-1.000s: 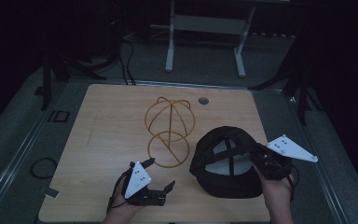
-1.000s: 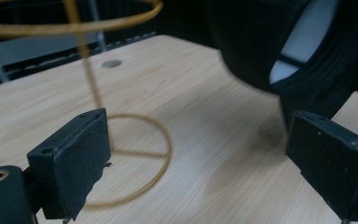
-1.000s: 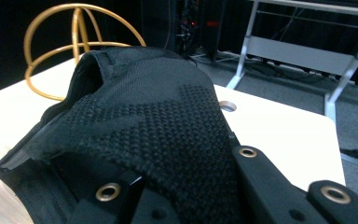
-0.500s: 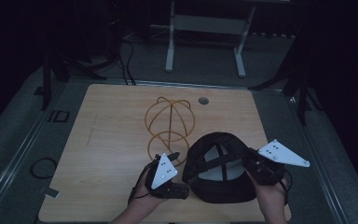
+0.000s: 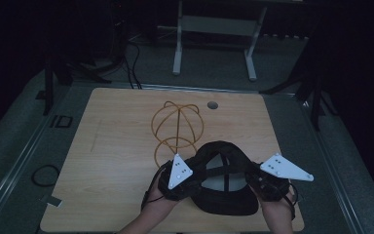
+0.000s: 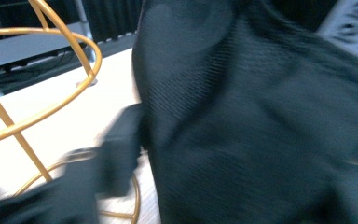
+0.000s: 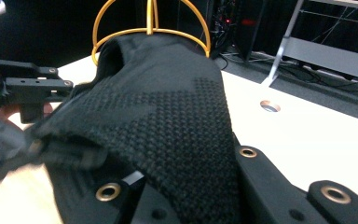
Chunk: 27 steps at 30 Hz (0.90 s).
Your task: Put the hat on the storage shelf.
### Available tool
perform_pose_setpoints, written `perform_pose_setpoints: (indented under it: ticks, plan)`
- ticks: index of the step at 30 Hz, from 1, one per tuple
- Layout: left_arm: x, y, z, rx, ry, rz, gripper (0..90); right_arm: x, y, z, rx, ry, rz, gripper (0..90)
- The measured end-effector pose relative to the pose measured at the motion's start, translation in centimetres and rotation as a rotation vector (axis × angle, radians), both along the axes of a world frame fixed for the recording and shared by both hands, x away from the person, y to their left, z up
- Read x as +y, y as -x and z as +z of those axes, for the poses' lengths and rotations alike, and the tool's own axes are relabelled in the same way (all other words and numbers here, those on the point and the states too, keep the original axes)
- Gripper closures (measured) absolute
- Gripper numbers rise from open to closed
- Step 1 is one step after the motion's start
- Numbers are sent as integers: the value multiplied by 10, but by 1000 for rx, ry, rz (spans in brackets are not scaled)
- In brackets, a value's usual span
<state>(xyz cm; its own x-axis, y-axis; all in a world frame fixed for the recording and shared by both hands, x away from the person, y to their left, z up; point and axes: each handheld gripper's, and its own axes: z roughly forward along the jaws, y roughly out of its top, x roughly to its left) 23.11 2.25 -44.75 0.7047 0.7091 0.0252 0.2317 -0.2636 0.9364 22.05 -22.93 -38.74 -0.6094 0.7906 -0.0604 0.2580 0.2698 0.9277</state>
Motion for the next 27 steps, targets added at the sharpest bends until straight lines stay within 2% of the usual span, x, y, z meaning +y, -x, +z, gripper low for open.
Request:
perform_pose_setpoints:
  ticks: [4,6,11,14,18,19,22,23,25,26,27]
  plan:
    - [4,2,5,-37,-35,52,792,3,3,-1,5,2,19,887]
    - [6,3,8,-50,-38,59,877,6,6,-1,7,2,31,887]
    - [9,1,16,-46,-44,54,890,8,10,-1,12,-5,54,886]
    - [9,1,22,-30,-31,40,891,7,10,-3,16,-14,53,885]
    - [7,2,26,-30,-29,44,894,3,9,-5,22,-27,44,885]
    - [7,1,29,-24,-11,38,894,0,10,-6,25,-37,47,883]
    - [7,1,33,-24,-1,37,894,-2,12,-7,23,-39,62,878]
    - [6,2,39,-33,3,32,894,-4,14,-8,24,-57,72,843]
    - [5,2,43,-42,4,27,894,-7,15,-8,27,-60,80,781]
    - [5,2,43,-42,4,27,895,-7,15,-8,27,-60,80,781]
    - [5,3,48,-51,10,18,894,-10,16,-9,31,-73,101,713]
